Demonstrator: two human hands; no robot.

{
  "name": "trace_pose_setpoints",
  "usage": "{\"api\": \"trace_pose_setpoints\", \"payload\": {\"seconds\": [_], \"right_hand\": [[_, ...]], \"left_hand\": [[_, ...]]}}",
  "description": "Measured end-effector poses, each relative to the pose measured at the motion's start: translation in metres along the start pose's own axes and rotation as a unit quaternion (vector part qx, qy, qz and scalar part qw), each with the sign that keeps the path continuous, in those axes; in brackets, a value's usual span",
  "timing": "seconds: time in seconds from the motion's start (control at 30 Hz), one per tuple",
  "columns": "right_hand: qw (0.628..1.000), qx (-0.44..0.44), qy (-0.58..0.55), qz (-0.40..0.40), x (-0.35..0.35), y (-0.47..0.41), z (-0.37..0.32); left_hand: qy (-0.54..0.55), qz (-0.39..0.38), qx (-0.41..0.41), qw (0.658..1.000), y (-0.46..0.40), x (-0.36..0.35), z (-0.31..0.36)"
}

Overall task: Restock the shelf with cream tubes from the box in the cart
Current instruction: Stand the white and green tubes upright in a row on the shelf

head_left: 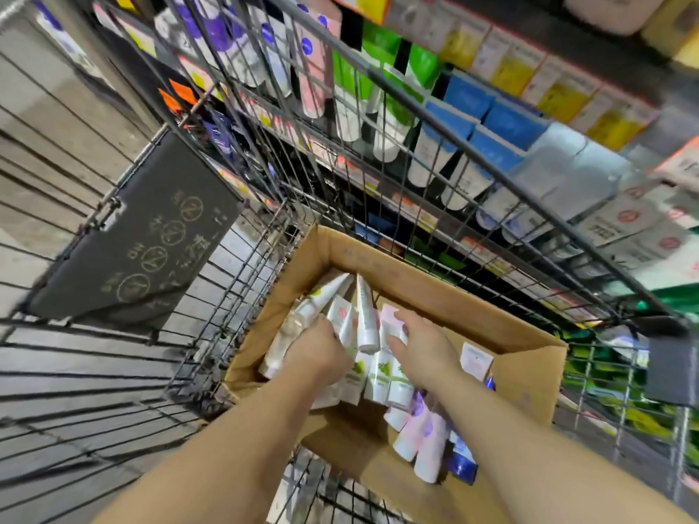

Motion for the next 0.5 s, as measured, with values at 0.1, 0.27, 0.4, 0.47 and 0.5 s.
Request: {"api": "trace_pose_setpoints", "payload": {"seconds": [0.1,0.27,0.4,0.47,0.5], "right_hand": [[1.000,-0.004,0.001,-0.021,-0.008,-0.008,-0.008],[0.999,0.008,0.037,-0.005,-0.012,-0.023,-0.047],[0.998,-0.026,0.062,-0.005,-0.010,-0.031,-0.058],[0.998,-0.041,0.045,-0.016,-0.011,-0.031,-0.058],[0.998,-0.047,0.021,-0.022,-0.012,-0.031,-0.056]], "left_hand": [[0.031,-0.015,-0.005,0.999,0.003,0.018,0.003],[0.074,0.004,-0.028,0.997,0.005,0.057,-0.001],[0.165,-0.010,-0.021,0.986,0.005,0.064,-0.014],[0.213,-0.022,-0.015,0.977,0.007,0.065,-0.016],[0.238,-0.032,-0.009,0.971,0.007,0.065,-0.017]]}}
Point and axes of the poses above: each hand's wrist, its own y-axis away from the middle knuckle, its own x-axis out of the back of the hand, z = x × y, the point moved 6 cm from there along -y, towards the middle knuckle, and after that the axes turned 13 degrees about y, right-handed, at the moved point
